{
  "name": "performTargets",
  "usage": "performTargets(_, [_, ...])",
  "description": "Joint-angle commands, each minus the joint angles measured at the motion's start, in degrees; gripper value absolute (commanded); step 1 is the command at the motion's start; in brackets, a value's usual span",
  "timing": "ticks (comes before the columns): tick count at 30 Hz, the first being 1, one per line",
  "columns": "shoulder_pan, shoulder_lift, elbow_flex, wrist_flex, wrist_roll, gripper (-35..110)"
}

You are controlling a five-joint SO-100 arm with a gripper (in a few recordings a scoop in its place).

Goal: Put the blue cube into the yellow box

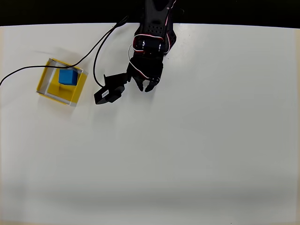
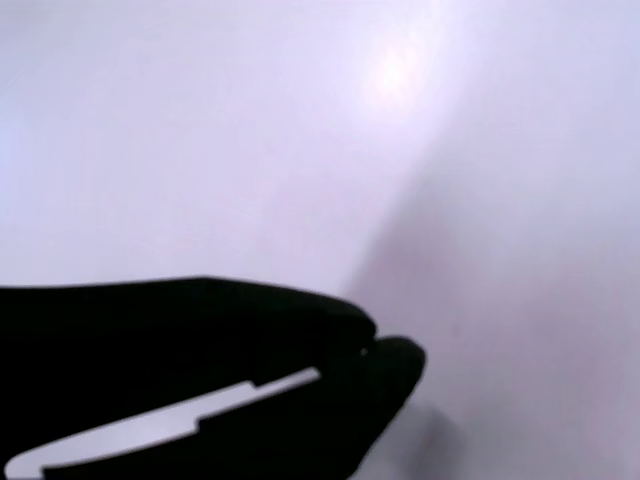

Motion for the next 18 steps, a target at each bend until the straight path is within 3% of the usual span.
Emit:
performTargets(1, [0.4, 1.5, 1.4, -1.1, -1.4, 0])
performTargets(5, [-0.6, 1.5, 3.2, 3.1, -1.9, 0])
performTargets(18, [-2.1, 1.5, 3.2, 3.1, -1.8, 0])
